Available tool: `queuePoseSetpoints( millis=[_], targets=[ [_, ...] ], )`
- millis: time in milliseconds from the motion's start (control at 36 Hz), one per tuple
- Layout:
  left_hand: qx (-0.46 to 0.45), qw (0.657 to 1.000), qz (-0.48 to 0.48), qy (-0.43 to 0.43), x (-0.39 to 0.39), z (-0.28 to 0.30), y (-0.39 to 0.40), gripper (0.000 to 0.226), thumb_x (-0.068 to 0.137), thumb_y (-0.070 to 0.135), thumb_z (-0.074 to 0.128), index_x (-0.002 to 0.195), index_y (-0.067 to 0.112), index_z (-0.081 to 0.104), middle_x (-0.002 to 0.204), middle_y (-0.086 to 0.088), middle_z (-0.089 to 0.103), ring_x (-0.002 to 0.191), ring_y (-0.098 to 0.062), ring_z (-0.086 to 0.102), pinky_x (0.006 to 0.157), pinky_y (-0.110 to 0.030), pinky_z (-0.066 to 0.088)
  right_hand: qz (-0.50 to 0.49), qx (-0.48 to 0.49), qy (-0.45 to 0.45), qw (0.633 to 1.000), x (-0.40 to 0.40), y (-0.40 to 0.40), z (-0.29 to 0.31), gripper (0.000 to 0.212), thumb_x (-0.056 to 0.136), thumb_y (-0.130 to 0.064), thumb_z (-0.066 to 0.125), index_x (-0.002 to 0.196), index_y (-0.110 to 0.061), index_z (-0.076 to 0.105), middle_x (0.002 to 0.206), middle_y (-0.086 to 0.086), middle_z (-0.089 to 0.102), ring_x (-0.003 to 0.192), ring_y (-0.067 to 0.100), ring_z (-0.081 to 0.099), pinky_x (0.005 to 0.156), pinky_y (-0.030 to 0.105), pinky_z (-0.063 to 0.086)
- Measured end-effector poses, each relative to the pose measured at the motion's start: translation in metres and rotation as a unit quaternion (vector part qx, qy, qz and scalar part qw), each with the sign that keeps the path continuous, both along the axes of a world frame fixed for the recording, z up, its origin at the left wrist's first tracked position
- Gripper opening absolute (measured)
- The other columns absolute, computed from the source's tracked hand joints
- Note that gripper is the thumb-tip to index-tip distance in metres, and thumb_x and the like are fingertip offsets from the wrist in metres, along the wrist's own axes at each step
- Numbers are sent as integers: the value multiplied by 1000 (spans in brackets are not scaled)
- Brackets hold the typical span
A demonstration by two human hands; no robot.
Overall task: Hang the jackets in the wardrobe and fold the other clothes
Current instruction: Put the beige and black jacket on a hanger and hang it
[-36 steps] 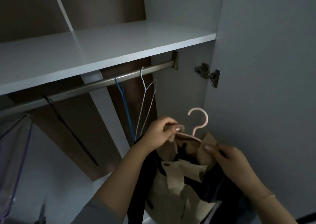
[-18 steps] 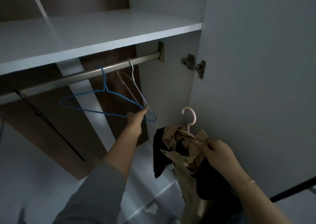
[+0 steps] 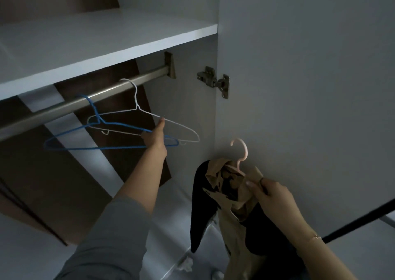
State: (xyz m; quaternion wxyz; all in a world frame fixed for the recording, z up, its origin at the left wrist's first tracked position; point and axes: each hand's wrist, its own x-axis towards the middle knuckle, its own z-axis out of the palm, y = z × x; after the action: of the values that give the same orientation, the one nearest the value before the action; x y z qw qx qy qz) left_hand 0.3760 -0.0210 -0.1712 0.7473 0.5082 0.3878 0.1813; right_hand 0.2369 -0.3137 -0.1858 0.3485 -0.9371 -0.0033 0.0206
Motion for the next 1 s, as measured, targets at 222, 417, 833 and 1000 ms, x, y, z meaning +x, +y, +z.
queuePoseSetpoints(
  millis=[222,417,833,1000],
  targets=[
    [-23,998,-56,1,22,4,-9,63,89,34,66,141,10,40,142,-10,46,131,-26,44,111,-39,37,-12,4,9,1000,14,1,-11,42,92,-39,59,58,-20,43,52,-4,49,55,16,49,51,27,35],
    [-98,983,-84,-130,20,6,-26,19,103,12,39,111,5,55,98,-7,56,94,-19,57,94,-31,47,-30,7,19,999,29,-4,-21,43,92,-39,60,59,-15,47,52,-2,51,53,11,51,50,26,34],
    [-20,991,16,-132,-88,-12,50,25,104,21,40,81,17,49,46,12,36,35,0,29,34,-13,24,81,13,-55,995,104,83,8,50,95,-31,57,52,-18,34,48,-4,41,53,26,49,45,20,29],
    [-12,992,24,-126,-132,-1,81,30,104,23,39,75,17,46,45,10,33,33,0,26,31,-14,22,131,34,-138,981,166,150,55,47,97,-29,53,55,-15,39,74,24,63,77,37,62,58,30,29]
  ],
)
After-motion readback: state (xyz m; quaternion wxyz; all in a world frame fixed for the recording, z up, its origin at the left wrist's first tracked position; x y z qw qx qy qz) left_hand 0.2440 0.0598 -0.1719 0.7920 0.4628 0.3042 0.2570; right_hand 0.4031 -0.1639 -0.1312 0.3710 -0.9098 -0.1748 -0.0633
